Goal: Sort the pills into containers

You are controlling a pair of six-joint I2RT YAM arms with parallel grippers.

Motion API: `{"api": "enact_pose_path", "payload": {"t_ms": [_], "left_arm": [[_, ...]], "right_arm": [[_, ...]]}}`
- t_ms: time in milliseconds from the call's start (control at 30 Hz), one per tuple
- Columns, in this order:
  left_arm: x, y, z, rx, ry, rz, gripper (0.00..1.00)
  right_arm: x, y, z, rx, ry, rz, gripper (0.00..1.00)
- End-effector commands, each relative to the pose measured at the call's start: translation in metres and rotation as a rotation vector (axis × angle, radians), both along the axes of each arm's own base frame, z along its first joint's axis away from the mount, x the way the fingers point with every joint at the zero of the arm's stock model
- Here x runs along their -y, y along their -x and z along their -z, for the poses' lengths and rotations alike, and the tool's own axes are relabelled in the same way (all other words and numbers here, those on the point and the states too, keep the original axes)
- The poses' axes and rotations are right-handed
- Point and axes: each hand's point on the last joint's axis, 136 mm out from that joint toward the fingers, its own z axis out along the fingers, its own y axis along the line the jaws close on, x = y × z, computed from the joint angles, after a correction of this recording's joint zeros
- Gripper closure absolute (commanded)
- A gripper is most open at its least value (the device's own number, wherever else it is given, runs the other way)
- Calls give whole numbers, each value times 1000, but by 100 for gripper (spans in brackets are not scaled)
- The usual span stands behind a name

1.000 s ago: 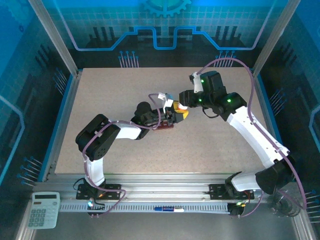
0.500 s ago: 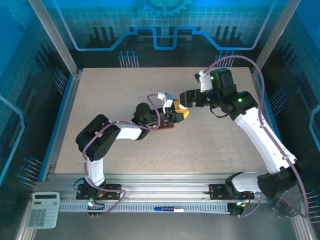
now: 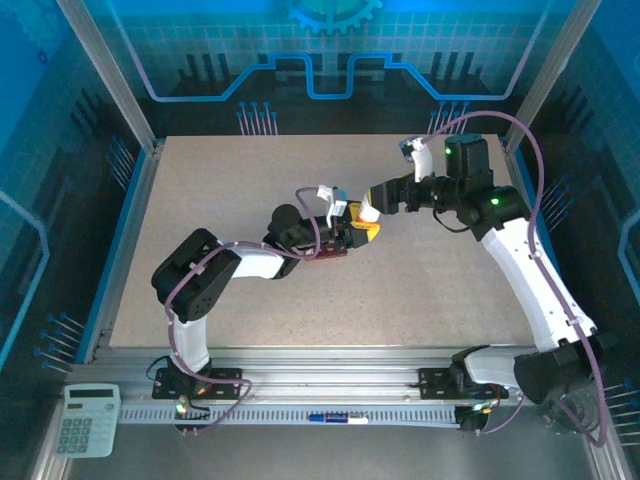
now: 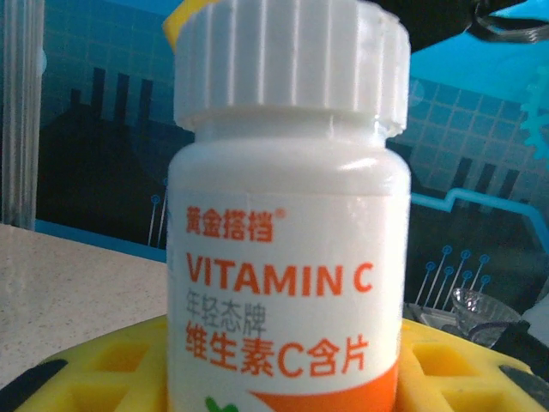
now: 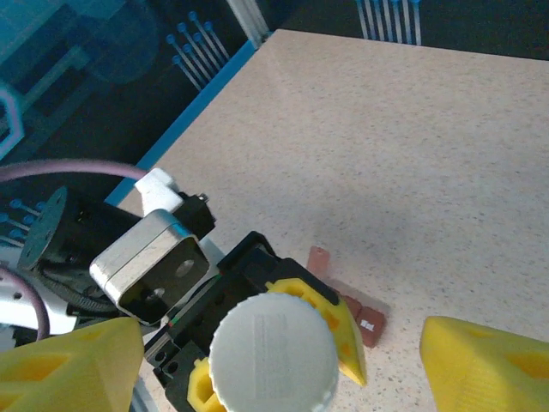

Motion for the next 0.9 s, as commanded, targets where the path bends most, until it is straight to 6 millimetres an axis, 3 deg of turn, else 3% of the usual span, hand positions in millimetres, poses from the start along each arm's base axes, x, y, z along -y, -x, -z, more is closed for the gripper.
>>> {"api": "enact_pose_path", "payload": {"t_ms": [0,300,600,867], "left_arm": [[1,7,-23,57,44,51,100],[1,7,-24,53,46,61,100],[2,6,-27,54,50,60,100],[-3,-2,-30,76,65,-16,100]], "right_arm": [[-8,1,0,13,-27,-73,16],[-13,0,11,-35,-31,-94,27],[-14,1,21,-64,-15,-89,56],[-11,-3,46,-132,5,53,64]]}}
